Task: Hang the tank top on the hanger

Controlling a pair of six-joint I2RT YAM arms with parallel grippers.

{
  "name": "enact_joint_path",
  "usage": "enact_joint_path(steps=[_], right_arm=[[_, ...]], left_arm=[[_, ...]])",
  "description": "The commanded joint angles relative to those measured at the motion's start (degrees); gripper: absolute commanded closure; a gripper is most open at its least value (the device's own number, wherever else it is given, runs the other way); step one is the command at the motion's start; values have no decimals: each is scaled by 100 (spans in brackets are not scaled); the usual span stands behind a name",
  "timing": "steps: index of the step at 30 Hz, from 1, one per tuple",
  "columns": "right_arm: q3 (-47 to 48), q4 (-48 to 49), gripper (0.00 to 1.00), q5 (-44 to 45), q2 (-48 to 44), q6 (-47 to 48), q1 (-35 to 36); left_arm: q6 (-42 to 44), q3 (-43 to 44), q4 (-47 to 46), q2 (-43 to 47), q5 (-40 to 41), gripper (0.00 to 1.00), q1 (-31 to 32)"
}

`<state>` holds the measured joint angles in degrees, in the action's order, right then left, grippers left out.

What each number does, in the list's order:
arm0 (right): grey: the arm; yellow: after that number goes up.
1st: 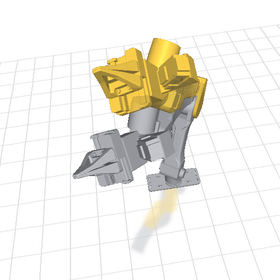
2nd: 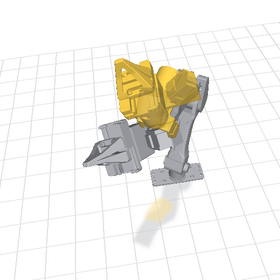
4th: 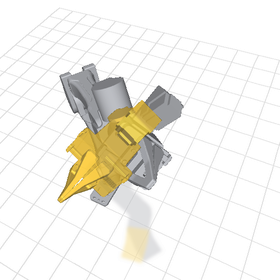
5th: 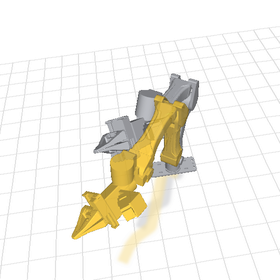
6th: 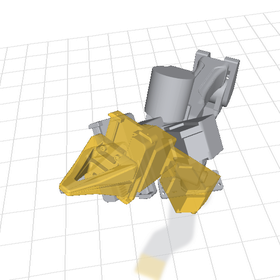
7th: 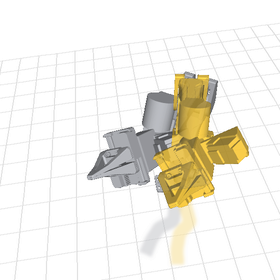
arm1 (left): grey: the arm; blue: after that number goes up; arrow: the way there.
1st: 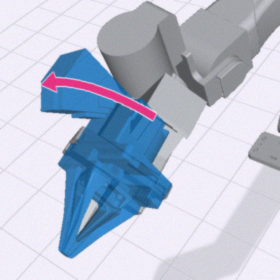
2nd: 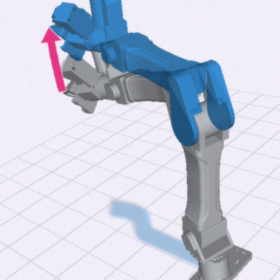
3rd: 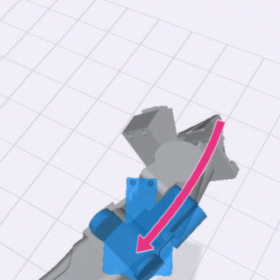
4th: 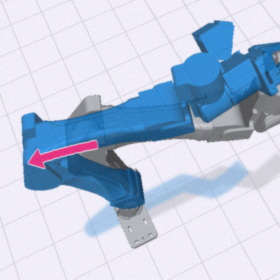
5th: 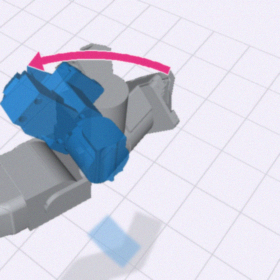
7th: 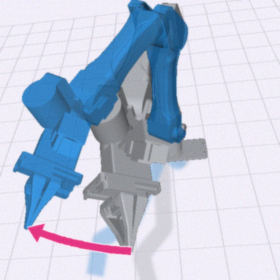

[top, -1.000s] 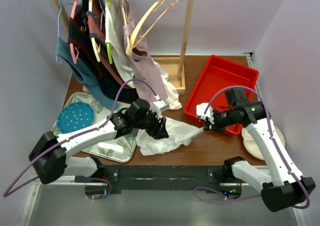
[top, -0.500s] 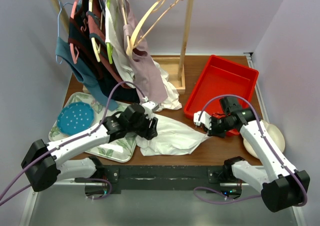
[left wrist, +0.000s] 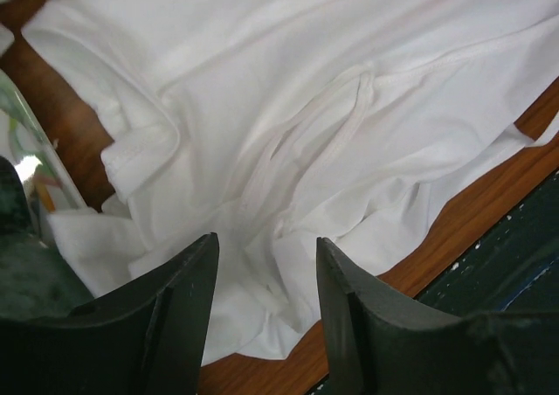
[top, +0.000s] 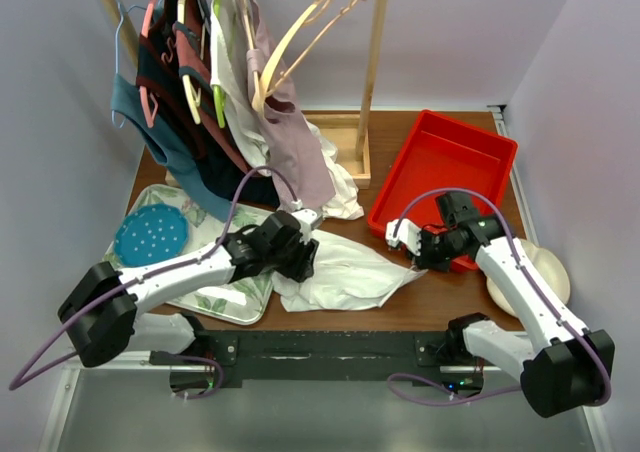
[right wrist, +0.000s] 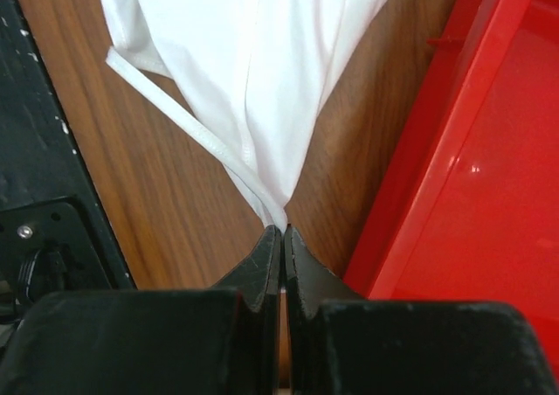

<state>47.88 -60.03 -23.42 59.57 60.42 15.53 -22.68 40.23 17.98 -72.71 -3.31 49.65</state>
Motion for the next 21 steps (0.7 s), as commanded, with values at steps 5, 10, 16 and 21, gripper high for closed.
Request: enact_joint_path(steps=[5,10,16,21], right_arm=[[2,26,100,777,-77,382,-840],[2,-35,100,831,54,777,-1534],[37,-158,100,515,195,866,-1817],[11,-184,100,321,204,857,-1817]], left_arm=[[316,461,-260,-385,-30,48,27],[360,372,-277,-332,15,50,27],[518,591,-242,-709,-11,53,27],[545,671,-260,-982,-187,60,36]])
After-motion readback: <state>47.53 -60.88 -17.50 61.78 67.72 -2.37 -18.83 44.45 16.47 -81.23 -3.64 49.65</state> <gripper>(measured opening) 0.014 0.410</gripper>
